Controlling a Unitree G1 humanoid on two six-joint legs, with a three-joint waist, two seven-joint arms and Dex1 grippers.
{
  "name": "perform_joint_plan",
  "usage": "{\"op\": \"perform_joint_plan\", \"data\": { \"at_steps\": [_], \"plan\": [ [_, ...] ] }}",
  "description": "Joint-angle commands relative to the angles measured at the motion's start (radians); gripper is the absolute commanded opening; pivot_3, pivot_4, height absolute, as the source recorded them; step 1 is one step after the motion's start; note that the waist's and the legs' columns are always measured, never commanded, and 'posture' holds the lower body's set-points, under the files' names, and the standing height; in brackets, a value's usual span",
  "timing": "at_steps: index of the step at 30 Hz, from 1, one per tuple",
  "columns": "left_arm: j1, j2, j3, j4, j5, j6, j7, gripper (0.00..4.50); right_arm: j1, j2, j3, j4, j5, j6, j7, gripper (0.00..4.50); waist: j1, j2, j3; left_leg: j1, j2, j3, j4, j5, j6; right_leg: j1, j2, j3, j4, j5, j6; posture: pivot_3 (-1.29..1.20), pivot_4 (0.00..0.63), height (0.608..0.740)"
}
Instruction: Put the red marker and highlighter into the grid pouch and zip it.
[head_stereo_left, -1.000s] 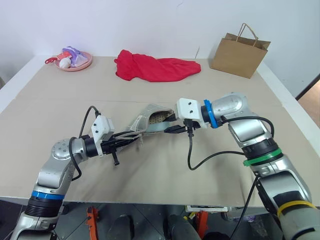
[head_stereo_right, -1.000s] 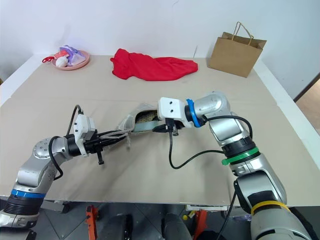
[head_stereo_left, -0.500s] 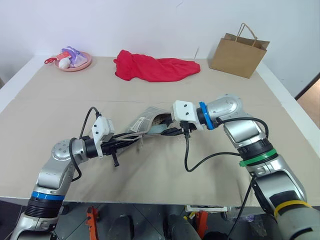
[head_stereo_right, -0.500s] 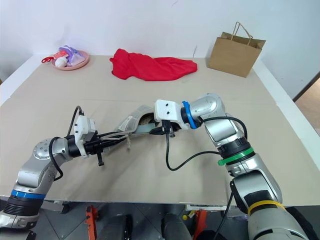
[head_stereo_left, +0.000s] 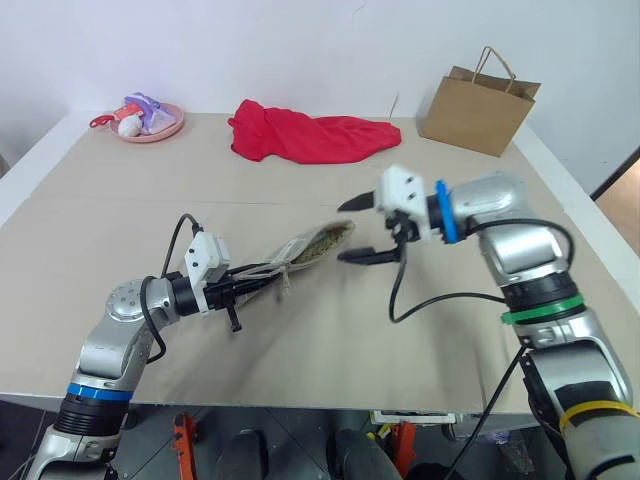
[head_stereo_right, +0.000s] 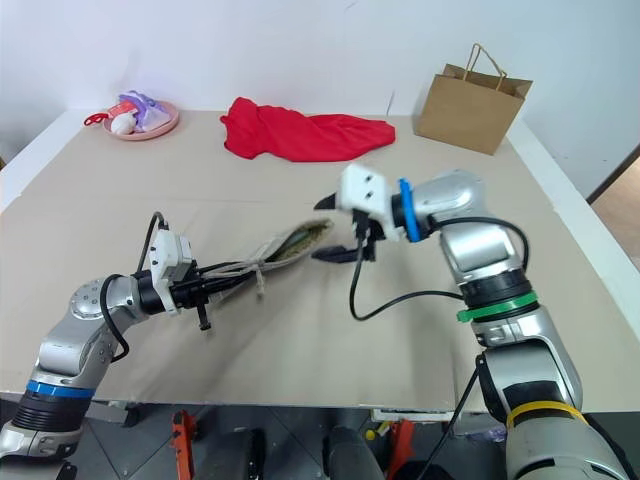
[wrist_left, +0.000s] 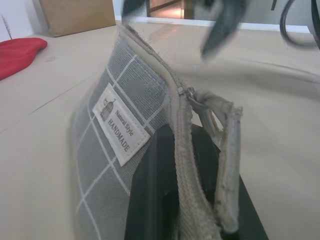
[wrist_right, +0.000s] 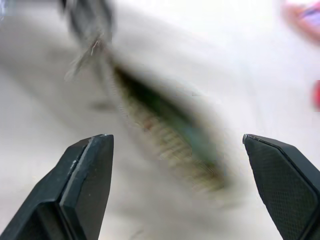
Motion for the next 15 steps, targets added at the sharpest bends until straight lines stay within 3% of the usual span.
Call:
{"op": "perform_joint_plan", "data": {
  "at_steps": [1,7,11,15],
  "plan": [
    [-0.002,0.004,0.022,-0.025,-0.013,-0.012,0.008,0.0,0.038,-0.027,-0.143,-0.126,0.208,0.14,0.033,4.43,0.0,0.0,0.0,0.0,0.0,0.0,0.0,0.0,0.0,0.0,0.0,0.0,0.0,0.0,0.0,0.0,0.15,0.74],
    [0.005,0.01,0.028,-0.024,-0.005,-0.02,0.013,0.0,0.285,-0.091,-0.198,-0.349,0.385,0.363,-0.012,4.43,0.002,0.0,0.0,0.0,0.0,-0.001,0.0,0.0,0.0,0.001,0.0,-0.001,0.0,-0.001,0.0,0.0,0.15,0.74],
    [0.002,0.008,0.021,-0.011,0.015,-0.042,0.016,0.0,0.397,-0.037,-0.113,-0.433,0.339,0.401,-0.153,4.43,-0.005,0.0,0.0,0.002,0.0,-0.001,0.0,0.0,0.0,0.001,0.001,0.001,0.0,-0.002,0.005,0.0,0.15,0.74],
    [-0.005,0.002,0.012,0.001,0.033,-0.062,0.021,0.0,0.397,0.064,-0.061,-0.434,0.329,0.466,-0.306,4.43,-0.005,0.0,0.0,0.003,0.001,0.0,0.0,0.001,0.0,0.001,0.003,0.001,0.001,-0.001,0.004,0.0,0.15,0.74]
  ]
}}
